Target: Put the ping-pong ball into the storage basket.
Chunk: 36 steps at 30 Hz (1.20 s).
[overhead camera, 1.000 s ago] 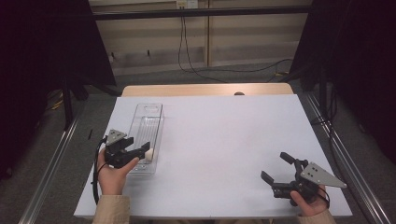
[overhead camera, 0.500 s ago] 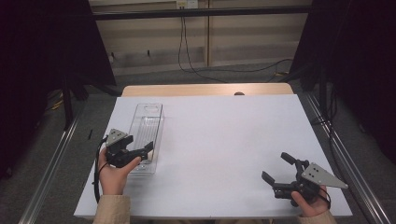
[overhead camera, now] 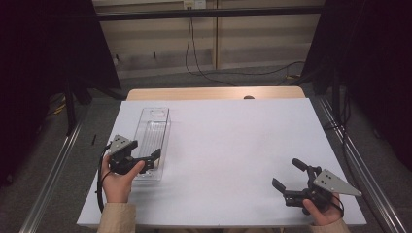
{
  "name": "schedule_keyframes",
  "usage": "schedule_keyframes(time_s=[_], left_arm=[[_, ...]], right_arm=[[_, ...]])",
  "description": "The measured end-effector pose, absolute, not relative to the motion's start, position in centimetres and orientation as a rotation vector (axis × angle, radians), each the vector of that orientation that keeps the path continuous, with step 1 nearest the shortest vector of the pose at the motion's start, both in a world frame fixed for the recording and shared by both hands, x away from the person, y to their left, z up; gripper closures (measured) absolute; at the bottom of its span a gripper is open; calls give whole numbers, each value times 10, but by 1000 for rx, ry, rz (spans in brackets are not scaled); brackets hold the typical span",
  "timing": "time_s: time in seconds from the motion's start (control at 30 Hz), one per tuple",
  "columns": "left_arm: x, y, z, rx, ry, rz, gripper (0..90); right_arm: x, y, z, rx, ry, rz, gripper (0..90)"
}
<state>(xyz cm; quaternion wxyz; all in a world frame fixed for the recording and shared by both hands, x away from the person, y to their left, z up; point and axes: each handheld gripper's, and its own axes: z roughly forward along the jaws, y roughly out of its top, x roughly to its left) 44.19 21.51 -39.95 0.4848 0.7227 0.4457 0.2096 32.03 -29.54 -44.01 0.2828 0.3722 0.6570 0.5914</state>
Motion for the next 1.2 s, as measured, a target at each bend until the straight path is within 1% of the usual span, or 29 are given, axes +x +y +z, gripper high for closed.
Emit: schedule_keyframes(time_s=[0.27, 1.2], left_arm=[[437, 218, -399, 1745, 1056, 516, 23], [417, 221, -399, 1668, 996, 558, 24]], right_arm=[[320, -295, -440, 998, 1759, 1584, 18], [320, -296, -439, 999, 1750, 1592, 18]])
